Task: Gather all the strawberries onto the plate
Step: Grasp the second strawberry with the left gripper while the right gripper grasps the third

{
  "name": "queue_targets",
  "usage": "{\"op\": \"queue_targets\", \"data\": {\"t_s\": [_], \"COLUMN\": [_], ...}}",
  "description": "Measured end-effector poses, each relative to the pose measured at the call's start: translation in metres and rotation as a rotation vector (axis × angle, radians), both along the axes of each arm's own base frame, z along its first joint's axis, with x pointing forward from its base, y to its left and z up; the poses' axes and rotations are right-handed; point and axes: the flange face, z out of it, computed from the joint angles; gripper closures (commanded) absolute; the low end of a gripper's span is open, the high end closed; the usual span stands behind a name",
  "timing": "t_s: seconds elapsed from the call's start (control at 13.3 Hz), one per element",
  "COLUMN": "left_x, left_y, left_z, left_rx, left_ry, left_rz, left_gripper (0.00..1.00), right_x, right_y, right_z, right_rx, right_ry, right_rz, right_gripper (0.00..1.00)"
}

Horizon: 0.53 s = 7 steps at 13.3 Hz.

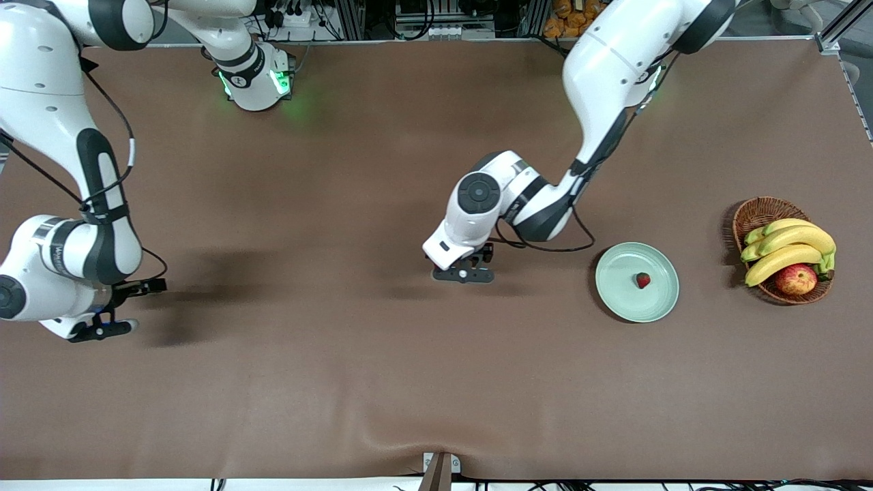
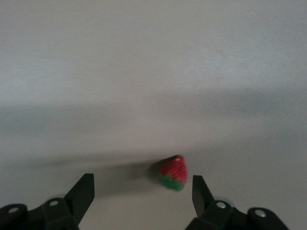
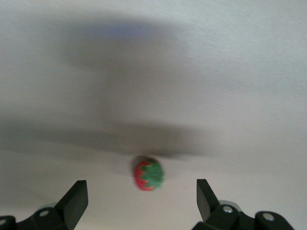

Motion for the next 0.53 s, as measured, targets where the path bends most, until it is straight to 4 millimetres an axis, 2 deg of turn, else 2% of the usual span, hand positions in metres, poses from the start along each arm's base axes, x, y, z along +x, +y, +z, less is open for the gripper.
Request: {"op": "queue_targets", "data": {"t_s": [0.15,0.22,0.45,0.53], "left_x": [-0.012,-0.018,-0.022,-0.021], "left_y": [-0.016,-0.021,-0.024,-0.022], "left_z": [-0.015,-0.018,-0.026,-0.03], "left_rx": [-0.015,-0.009,0.024,0.033], "left_ry": [-0.018,-0.026,-0.053,-0.054], "left_rz": [-0.03,-0.05,-0.095,-0.099], "left_gripper": [0.11,0.15,0.27,0.29], "right_x": [-0.004,-0.004,-0.005,-0.004], "right_y": [-0.011,-0.011,-0.008,-0.008], "right_z": [-0.018,-0.025,-0.033,-0.033], "right_rx": [0.002,0.001,0.005,0.006], "right_ry": [0.007,0.005,0.012,0.012], "right_rz": [-0.004,-0.003,0.001,0.002], "right_gripper": [0.0,0.07,0.55,0.78]}}
